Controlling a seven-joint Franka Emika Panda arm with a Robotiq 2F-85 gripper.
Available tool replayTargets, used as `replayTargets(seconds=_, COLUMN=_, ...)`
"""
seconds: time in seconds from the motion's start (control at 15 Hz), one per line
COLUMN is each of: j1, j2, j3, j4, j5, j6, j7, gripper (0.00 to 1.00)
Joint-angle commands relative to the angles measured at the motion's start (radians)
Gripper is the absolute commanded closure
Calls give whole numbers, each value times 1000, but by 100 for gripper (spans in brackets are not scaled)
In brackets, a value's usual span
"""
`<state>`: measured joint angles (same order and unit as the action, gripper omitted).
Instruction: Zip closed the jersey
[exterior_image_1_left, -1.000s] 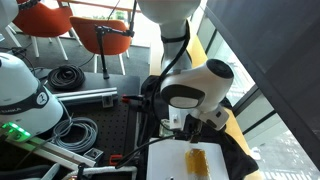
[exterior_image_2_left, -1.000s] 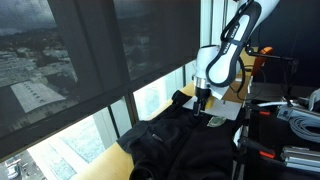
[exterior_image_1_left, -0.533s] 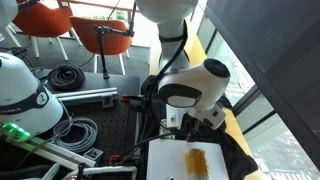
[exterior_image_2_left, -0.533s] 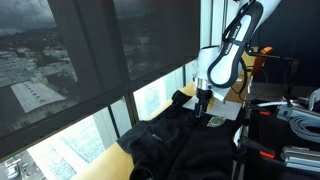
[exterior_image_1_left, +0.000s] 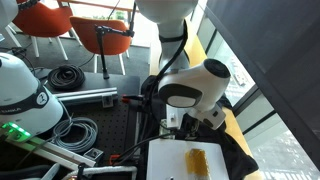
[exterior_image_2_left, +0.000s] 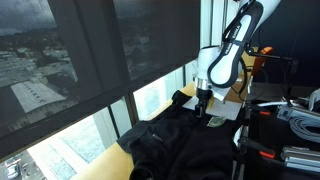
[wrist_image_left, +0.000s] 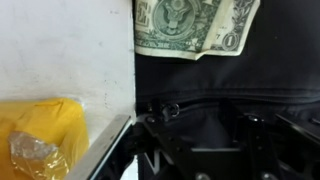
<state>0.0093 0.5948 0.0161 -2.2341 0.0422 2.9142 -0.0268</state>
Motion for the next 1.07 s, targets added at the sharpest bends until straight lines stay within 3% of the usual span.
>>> replayTargets(seconds=0.0, j1=-14, j2=-27, j3=7, j4=-21, j5=-1, j6=5, j7=8, gripper=70)
replayTargets(seconds=0.27, j1=-22, j2=-26, j3=9, j4=-21, j5=1, j6=3, j7=7, gripper=99)
replayTargets(seconds=1.0, j1=-3, j2=-31, j3=20, j4=-9, j5=-7, j6=-9, j7=8, gripper=98)
